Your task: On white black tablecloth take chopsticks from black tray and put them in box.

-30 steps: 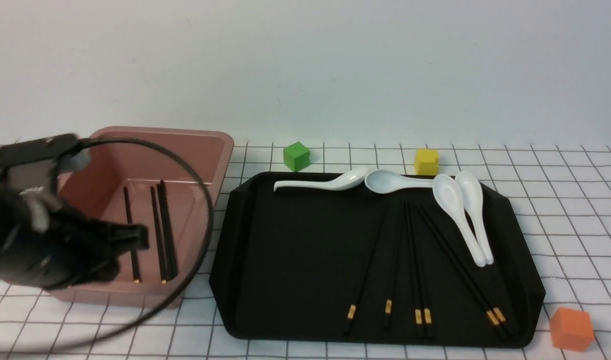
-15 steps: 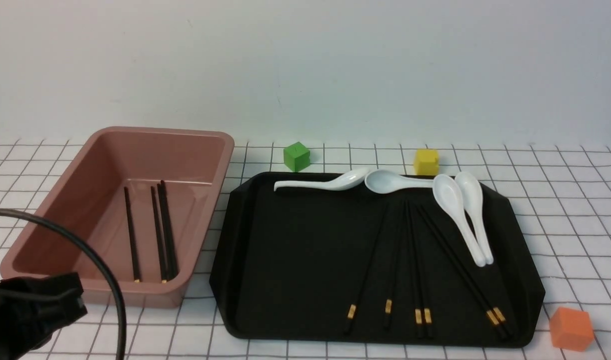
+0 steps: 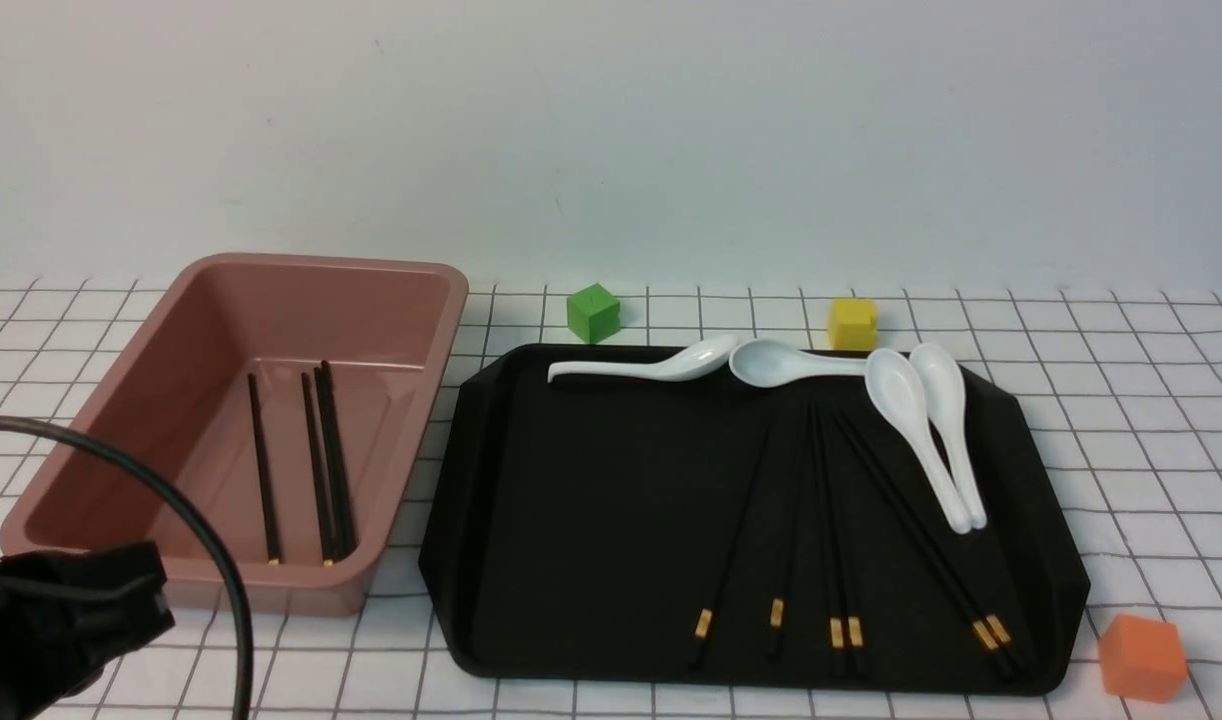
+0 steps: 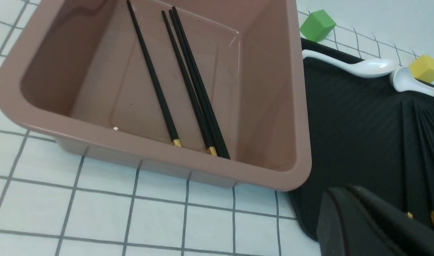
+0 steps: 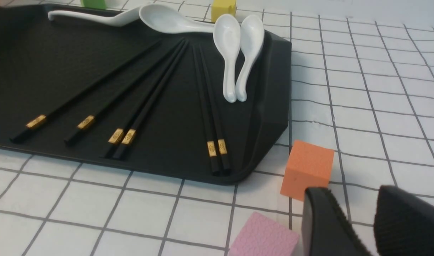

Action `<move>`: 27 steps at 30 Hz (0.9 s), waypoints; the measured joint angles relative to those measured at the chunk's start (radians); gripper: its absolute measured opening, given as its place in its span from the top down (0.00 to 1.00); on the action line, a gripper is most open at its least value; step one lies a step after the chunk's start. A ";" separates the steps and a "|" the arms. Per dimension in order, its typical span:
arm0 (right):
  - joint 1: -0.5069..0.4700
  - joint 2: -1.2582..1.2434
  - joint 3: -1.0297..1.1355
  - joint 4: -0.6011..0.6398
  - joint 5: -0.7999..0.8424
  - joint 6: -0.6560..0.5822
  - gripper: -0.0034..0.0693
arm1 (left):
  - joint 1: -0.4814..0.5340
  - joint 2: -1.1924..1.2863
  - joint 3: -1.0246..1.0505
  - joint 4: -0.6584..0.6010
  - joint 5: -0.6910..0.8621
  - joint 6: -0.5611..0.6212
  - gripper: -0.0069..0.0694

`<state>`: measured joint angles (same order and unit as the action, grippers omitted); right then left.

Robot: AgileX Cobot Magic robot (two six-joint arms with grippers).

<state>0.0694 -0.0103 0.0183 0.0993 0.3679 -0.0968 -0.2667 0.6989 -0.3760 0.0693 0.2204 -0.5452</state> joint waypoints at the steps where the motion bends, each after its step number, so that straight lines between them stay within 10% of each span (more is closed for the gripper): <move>1: 0.000 0.000 0.000 0.000 0.000 0.000 0.62 | 0.000 -0.005 0.001 0.000 0.000 0.000 0.93; 27: 0.000 0.000 0.000 0.001 0.000 0.000 0.62 | 0.172 -0.710 0.404 0.031 0.115 0.000 0.92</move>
<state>0.0694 -0.0103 0.0183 0.1001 0.3683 -0.0968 -0.0948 -0.0113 0.0283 0.1000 0.3354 -0.5452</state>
